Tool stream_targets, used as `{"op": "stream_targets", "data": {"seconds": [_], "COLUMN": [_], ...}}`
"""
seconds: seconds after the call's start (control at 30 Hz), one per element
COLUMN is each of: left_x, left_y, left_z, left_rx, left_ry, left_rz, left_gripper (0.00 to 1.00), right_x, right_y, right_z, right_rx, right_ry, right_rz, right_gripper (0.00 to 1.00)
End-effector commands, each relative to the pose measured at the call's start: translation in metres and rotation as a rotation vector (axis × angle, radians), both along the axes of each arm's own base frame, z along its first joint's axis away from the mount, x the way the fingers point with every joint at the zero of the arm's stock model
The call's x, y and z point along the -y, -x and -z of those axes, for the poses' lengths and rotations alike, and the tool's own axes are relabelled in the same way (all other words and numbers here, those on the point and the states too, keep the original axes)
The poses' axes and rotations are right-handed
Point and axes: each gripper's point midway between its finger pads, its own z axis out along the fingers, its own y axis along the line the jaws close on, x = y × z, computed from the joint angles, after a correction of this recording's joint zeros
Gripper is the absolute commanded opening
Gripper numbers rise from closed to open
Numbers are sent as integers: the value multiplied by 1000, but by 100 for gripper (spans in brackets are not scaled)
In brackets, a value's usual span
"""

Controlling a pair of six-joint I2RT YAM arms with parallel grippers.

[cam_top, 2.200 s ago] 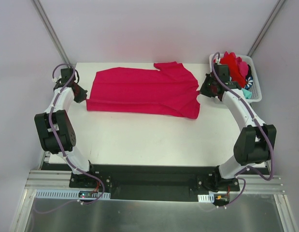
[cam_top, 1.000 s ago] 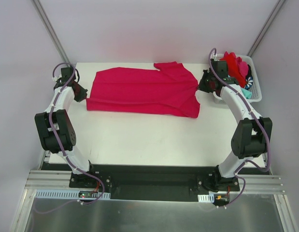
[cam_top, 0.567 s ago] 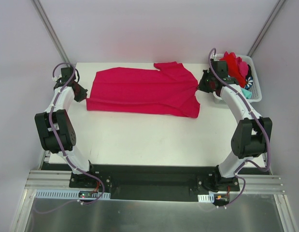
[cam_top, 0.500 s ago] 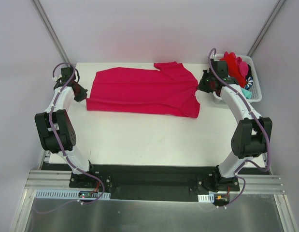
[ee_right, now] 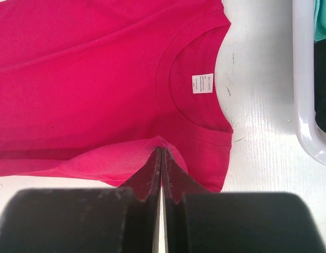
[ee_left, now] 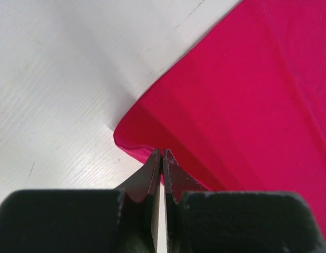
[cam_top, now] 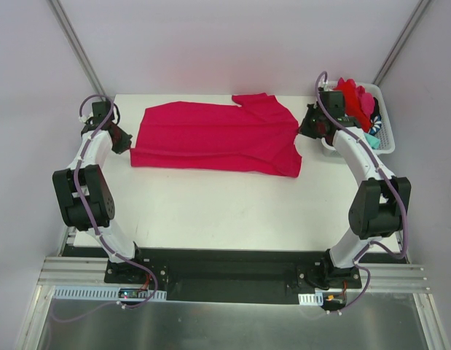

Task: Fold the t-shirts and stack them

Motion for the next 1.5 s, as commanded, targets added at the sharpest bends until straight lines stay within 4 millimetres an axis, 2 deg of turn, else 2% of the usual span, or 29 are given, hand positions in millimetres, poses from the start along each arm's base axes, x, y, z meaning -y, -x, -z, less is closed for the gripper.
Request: {"op": "stream_targets", "data": {"seconds": [0.0, 0.43, 1.47], "left_x": [-5, 0, 0], "left_y": [-8, -7, -9], "left_z": [-7, -4, -3], "left_rx": [15, 12, 7], "left_ry": [-21, 9, 6], "left_rz": [-15, -27, -14], "left_gripper": [0, 0, 0], "right_x": [6, 13, 11], "right_y": [-14, -5, -13], "right_z": [-12, -6, -4], "right_rx": [54, 49, 60], "right_ry": [-7, 1, -9], "right_rz": [22, 38, 35], "right_gripper": [0, 0, 0]}}
